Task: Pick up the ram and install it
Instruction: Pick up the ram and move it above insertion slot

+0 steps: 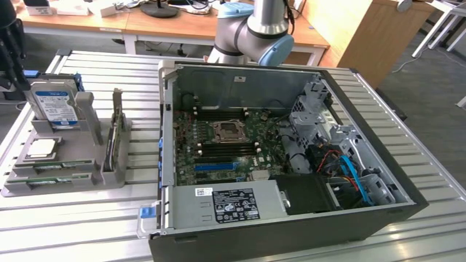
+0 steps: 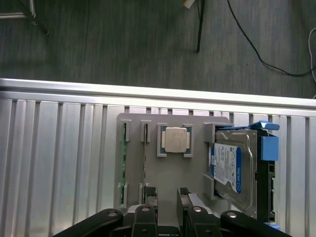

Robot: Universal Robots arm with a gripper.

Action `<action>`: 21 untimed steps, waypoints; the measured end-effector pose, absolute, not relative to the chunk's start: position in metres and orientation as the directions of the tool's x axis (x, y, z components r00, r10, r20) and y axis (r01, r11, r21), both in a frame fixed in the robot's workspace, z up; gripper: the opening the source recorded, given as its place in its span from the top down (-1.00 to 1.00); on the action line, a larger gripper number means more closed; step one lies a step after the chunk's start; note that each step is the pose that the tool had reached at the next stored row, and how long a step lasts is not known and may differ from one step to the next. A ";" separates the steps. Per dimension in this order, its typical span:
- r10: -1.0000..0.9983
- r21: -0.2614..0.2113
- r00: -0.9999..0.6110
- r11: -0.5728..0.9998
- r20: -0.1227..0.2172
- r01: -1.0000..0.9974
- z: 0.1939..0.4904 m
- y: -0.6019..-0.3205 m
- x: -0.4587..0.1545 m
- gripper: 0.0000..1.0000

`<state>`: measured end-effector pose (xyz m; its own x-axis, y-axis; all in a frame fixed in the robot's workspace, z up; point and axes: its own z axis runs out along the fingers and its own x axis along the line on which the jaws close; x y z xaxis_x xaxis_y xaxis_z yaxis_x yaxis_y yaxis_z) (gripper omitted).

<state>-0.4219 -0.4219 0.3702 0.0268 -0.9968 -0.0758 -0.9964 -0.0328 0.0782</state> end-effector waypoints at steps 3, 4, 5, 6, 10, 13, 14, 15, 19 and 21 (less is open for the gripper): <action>-0.997 0.079 0.027 -0.033 -0.076 -0.996 0.370 -0.422 -0.422 0.40; -0.997 0.079 0.027 -0.033 -0.076 -0.996 0.370 -0.422 -0.422 0.40; -0.997 0.079 0.027 -0.033 -0.076 -0.996 0.370 -0.422 -0.422 0.40; -0.997 0.079 0.027 -0.033 -0.076 -0.996 0.370 -0.422 -0.422 0.40; -0.997 0.079 0.028 -0.034 -0.076 -0.996 0.370 -0.423 -0.422 0.40; -0.997 0.079 0.028 -0.034 -0.076 -0.996 0.370 -0.428 -0.422 0.40; -0.997 0.079 0.028 -0.034 -0.076 -0.996 0.370 -0.428 -0.422 0.40; -0.997 0.079 0.028 -0.034 -0.076 -0.996 0.370 -0.428 -0.422 0.40; -0.997 0.079 0.034 -0.040 -0.076 -0.996 0.369 -0.428 -0.422 0.40; -0.996 0.079 0.041 -0.047 -0.076 -0.996 0.367 -0.428 -0.422 0.40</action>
<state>-0.4219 -0.4280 0.3671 0.0410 -0.9963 -0.0756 -0.9958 -0.0470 0.0789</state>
